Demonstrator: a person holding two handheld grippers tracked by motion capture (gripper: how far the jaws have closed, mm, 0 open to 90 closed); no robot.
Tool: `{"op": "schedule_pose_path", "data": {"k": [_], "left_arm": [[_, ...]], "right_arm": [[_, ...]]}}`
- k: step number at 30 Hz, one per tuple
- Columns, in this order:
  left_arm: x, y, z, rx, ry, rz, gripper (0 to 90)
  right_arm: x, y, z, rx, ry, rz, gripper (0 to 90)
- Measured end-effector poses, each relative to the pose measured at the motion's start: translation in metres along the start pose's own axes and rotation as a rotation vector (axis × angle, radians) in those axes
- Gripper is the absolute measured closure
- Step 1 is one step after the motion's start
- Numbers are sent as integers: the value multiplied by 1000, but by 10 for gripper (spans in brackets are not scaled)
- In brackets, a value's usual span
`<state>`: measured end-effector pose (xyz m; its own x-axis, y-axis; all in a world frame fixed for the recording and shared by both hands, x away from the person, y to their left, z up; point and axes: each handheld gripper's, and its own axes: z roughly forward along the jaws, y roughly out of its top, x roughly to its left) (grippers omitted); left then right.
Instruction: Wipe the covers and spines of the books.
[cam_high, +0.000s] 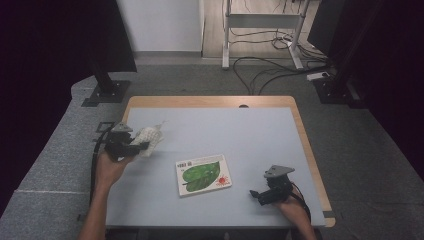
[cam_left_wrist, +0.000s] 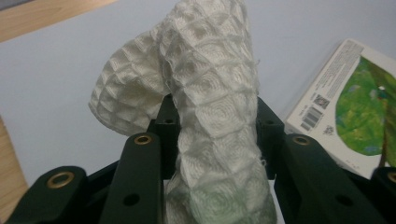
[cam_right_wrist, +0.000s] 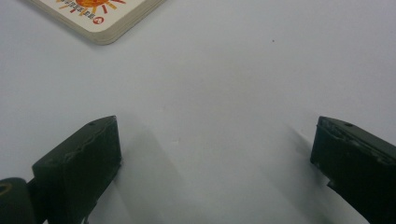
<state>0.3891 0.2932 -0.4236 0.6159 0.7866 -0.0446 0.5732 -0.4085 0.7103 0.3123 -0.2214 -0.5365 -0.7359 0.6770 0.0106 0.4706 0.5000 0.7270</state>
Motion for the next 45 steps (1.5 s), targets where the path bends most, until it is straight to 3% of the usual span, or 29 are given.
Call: {"op": "schedule_pose_path", "data": {"k": [10,19,26,36,42,45], "left_arm": [[-22,6,10,9,-55,26,630],[-54,16,31,24,-112,96,628],[-78,17,52,77,-101,170,618],[-88,6,81,130,-132,172,618],[-90,0,90,138,-149,161,609],[-94,0,94,149,-140,177,609]], "right_arm": [[0,0,0,0,-1,1,13],[0,0,0,-1,-1,0,14],[0,0,0,-1,-1,0,14],[0,0,0,-1,-2,0,15],[0,0,0,-1,-2,-1,15],[0,0,0,-1,-2,-1,15]]}}
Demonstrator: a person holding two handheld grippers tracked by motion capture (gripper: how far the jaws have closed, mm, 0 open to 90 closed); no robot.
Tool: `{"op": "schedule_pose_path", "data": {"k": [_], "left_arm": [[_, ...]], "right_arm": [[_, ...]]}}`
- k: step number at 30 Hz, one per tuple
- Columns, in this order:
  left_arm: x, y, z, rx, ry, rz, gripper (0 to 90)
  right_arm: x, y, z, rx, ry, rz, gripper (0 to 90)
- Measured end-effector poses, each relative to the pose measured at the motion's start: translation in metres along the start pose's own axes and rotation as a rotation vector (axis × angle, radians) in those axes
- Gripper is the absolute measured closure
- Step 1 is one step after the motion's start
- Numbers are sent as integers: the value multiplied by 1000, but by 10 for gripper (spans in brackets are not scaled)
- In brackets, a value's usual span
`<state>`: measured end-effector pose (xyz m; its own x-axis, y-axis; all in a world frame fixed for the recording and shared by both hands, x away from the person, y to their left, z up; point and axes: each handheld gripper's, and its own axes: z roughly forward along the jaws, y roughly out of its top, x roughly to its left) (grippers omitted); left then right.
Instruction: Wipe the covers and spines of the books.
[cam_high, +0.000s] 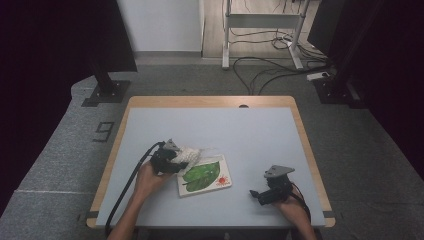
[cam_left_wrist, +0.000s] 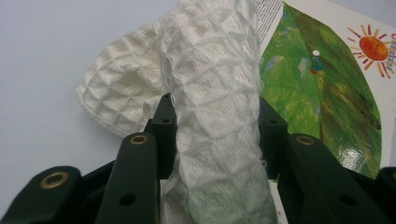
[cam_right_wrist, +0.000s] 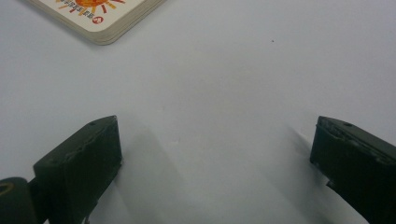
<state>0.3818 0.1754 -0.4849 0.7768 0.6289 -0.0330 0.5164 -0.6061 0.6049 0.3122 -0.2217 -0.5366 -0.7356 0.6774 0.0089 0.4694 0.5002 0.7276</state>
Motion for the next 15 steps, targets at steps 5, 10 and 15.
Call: {"op": "schedule_pose_path", "data": {"k": [5,10,15], "left_arm": [[-5,5,7,-4,-3,4,611],[-12,15,17,-11,-24,16,613],[-19,26,27,-13,-35,29,614]], "right_arm": [[0,0,0,0,0,1,15],[0,0,0,0,0,0,15],[0,0,0,0,0,1,15]]}}
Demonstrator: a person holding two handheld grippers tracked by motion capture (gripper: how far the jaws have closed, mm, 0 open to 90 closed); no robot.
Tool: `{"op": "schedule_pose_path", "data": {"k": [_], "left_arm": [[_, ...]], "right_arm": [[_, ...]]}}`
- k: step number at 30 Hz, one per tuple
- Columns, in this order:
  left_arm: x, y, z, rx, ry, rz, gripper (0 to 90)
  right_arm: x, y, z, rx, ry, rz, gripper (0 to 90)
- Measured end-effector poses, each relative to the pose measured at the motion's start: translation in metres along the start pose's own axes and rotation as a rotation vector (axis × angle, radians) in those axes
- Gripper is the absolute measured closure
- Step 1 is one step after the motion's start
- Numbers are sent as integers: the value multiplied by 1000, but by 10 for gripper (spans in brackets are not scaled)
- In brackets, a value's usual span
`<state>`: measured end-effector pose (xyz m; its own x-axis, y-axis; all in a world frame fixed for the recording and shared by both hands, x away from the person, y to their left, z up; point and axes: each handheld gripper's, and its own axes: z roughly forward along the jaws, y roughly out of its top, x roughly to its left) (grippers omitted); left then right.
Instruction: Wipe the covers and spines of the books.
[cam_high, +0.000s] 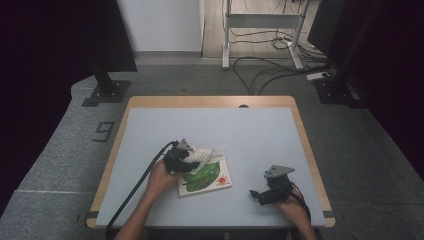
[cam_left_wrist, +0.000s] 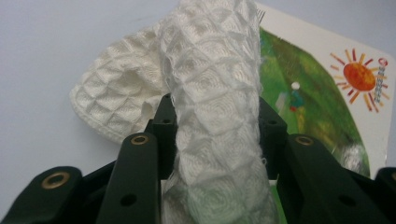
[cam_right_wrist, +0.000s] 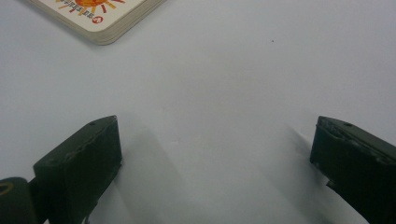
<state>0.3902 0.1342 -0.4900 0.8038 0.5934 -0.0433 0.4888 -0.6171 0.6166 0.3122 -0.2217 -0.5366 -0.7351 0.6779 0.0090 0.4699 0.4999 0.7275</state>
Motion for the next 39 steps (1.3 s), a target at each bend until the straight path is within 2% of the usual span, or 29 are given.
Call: {"op": "schedule_pose_path", "data": {"k": [9,27,31,35,39], "left_arm": [[-11,21,18,12,-14,41,615],[-25,55,49,13,-57,61,615],[-27,58,52,9,-67,55,615],[-30,58,52,16,-65,67,620],[-39,56,51,22,-76,85,621]], "right_arm": [[0,0,0,0,0,0,15],[0,0,0,0,-2,-1,16],[0,0,0,0,-2,-1,16],[0,0,0,0,-2,-2,16],[0,0,0,-1,-2,-2,17]]}}
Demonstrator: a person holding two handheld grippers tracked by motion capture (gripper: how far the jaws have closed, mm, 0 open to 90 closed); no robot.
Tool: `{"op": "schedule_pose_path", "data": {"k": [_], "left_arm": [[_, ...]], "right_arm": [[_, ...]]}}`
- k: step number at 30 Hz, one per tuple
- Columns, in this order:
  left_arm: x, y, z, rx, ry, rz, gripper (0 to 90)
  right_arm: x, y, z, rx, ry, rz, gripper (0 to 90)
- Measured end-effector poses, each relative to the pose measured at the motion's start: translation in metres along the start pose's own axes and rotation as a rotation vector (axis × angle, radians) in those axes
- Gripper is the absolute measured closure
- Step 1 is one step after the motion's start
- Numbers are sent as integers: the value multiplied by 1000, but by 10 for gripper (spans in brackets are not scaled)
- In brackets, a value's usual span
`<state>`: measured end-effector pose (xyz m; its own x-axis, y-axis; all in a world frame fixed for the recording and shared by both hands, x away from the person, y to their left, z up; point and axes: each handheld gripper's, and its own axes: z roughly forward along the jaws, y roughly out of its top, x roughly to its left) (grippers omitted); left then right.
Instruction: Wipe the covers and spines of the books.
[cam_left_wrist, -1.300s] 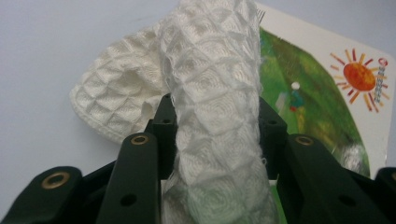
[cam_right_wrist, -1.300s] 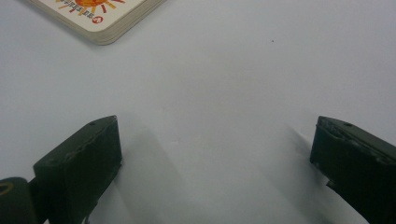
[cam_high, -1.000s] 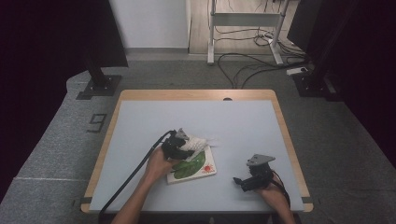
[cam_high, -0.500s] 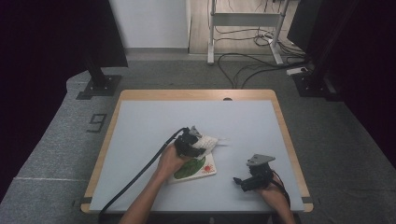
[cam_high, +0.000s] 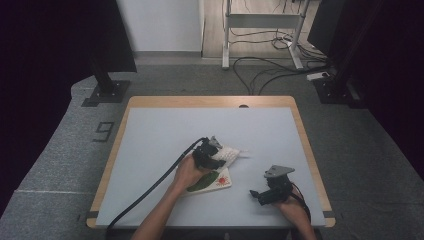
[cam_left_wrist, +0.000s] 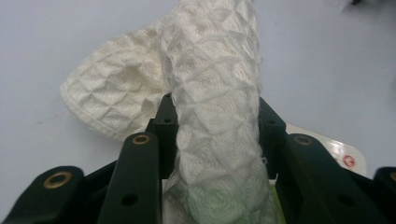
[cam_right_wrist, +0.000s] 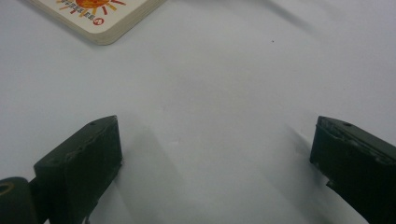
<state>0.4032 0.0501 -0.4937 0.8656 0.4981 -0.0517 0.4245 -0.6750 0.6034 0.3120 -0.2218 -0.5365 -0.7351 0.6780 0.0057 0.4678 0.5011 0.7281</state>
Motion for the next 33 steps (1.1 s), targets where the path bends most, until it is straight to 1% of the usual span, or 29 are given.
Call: {"op": "schedule_pose_path", "data": {"k": [6,10,14,20,23,30,33], "left_arm": [[-17,-2,-1,7,-1,30,620],[-22,-3,-1,10,-17,42,619],[-19,-4,-2,9,-36,35,620],[-18,-9,-7,14,-39,38,621],[-17,-15,-13,21,-34,43,622],[-11,-29,-25,20,-32,28,622],[-9,-36,-31,20,-25,21,622]], "right_arm": [[0,0,0,0,0,0,18],[0,0,0,0,0,0,18],[0,0,0,-1,0,-3,20],[0,0,0,-1,1,-7,22],[0,0,0,-2,1,-10,23],[0,0,0,-3,1,-9,24],[0,0,0,-2,1,-10,24]]}}
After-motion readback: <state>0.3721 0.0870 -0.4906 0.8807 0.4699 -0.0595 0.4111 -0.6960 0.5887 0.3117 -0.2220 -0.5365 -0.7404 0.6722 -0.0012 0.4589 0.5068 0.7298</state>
